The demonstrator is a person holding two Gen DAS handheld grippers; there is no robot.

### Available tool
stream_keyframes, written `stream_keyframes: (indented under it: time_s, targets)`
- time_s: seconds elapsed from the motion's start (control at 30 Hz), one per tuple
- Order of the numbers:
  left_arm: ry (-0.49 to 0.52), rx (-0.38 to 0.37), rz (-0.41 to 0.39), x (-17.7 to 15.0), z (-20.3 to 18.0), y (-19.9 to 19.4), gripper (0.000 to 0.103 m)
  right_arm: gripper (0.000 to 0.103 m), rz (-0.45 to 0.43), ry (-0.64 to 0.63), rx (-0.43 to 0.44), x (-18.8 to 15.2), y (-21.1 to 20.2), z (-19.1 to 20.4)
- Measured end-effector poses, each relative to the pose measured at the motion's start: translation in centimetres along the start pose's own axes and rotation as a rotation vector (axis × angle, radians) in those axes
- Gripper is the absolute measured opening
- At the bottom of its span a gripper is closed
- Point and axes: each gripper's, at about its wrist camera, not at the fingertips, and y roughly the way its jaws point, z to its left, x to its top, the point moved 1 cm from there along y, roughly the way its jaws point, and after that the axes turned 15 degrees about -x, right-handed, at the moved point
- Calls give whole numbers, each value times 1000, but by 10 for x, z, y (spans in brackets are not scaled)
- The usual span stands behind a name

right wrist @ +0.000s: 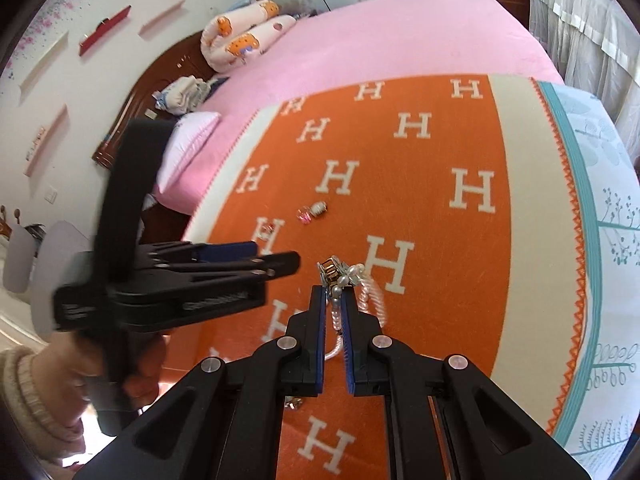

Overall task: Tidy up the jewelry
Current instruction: 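Lift the pearl necklace with the right tool, gathering the strand off the blanket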

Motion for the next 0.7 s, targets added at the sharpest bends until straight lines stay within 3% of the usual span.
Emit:
stream_keyframes:
  time_s: [0.27, 0.7]
  targets:
    - [-3, -6, 4, 4, -4, 2, 48, 7, -2, -5, -1, -2, -8, -9]
    - [-23, -3, 21, 7, 1, 13, 49, 8, 170, 11, -77, -18, 53, -32]
